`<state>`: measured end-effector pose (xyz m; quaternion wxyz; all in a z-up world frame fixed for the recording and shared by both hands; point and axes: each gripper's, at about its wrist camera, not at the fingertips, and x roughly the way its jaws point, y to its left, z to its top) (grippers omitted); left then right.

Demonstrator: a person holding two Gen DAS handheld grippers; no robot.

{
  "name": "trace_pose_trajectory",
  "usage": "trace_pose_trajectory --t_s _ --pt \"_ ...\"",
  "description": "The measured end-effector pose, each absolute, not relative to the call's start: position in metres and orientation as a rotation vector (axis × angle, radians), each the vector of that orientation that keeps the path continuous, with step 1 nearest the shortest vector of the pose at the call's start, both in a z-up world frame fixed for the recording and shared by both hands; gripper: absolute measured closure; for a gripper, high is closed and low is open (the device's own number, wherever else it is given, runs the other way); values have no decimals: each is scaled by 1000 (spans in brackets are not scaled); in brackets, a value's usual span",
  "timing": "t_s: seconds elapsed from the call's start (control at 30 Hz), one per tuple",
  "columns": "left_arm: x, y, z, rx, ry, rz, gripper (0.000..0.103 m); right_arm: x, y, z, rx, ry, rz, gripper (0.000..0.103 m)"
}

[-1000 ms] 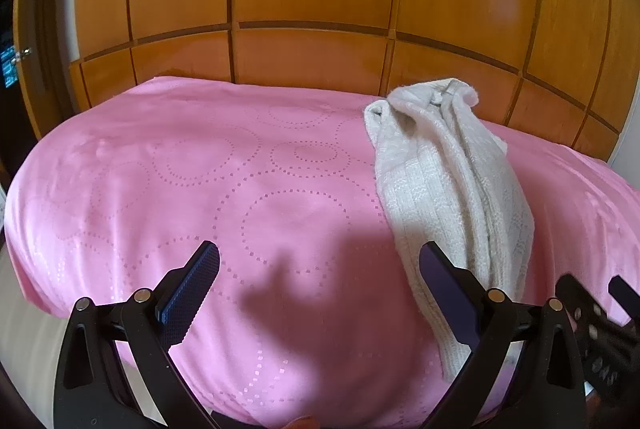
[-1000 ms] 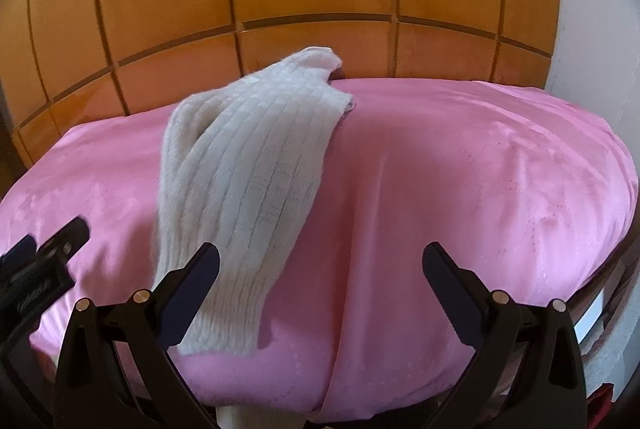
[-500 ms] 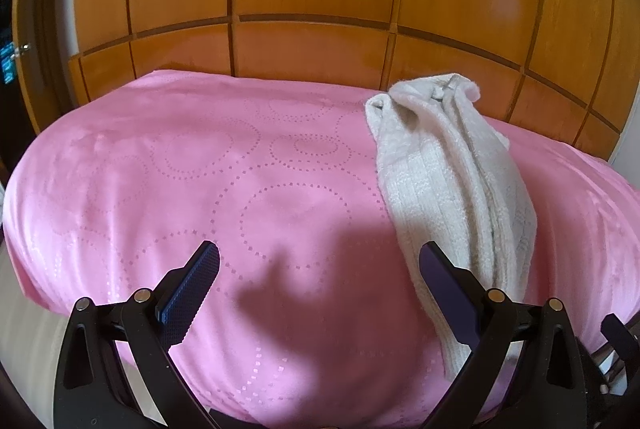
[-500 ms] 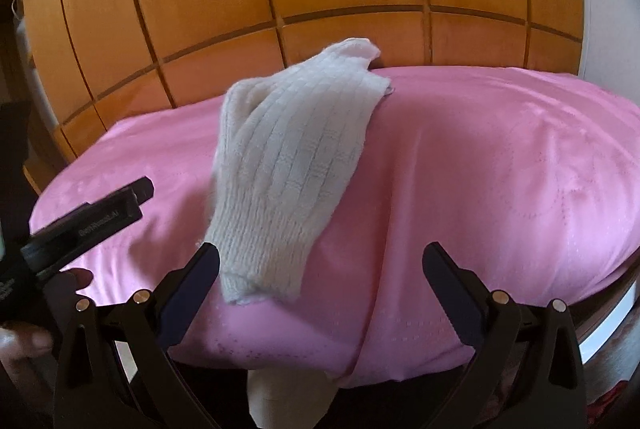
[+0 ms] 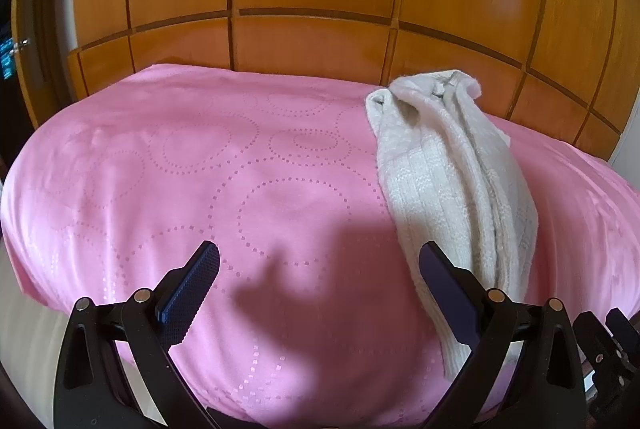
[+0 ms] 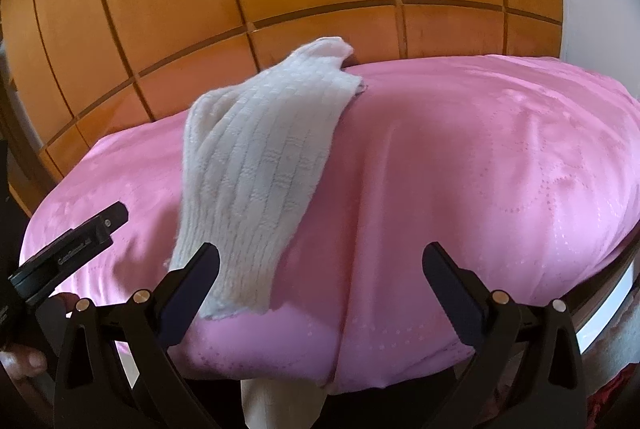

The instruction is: Fold small clothes

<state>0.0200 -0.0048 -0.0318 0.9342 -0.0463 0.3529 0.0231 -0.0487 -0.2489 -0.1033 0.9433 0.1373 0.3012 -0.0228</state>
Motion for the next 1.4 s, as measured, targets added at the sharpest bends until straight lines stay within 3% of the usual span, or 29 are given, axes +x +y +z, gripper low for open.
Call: trace_pose_trajectory --t_s 0.53,0.7,0.87,0.9,0.97,1.03,1.07,1.1,1.13,1.2,1.4 --pt "20 -6 -30 -87 726 -8 4 -16 -273 -98 348 637 -30 2" --pt "31 -11 -12 -119 708 -107 4 12 -275 -100 401 678 50 20" --pt "62 -22 -3 -191 747 -235 9 51 -272 -116 488 770 187 28" --pt "69 -26 -4 -198 761 -249 9 57 -269 -121 500 807 226 34" --pt "82 -36 -10 -209 798 -286 16 64 -261 -134 534 871 286 45" --pt "96 -46 -19 -202 840 -308 23 62 -253 -130 459 845 299 63" --pt "103 -50 -25 -201 857 -314 29 60 -252 -128 444 843 305 83" --pt "108 -53 -29 -196 869 -321 49 58 -253 -126 439 845 304 92" --pt "114 -54 -36 -194 893 -324 73 55 -257 -120 426 836 291 92" --pt "120 -46 -42 -265 921 -361 99 45 -268 -106 403 792 288 93" --pt "120 6 -22 -350 851 -349 99 24 -311 -60 229 647 126 94"
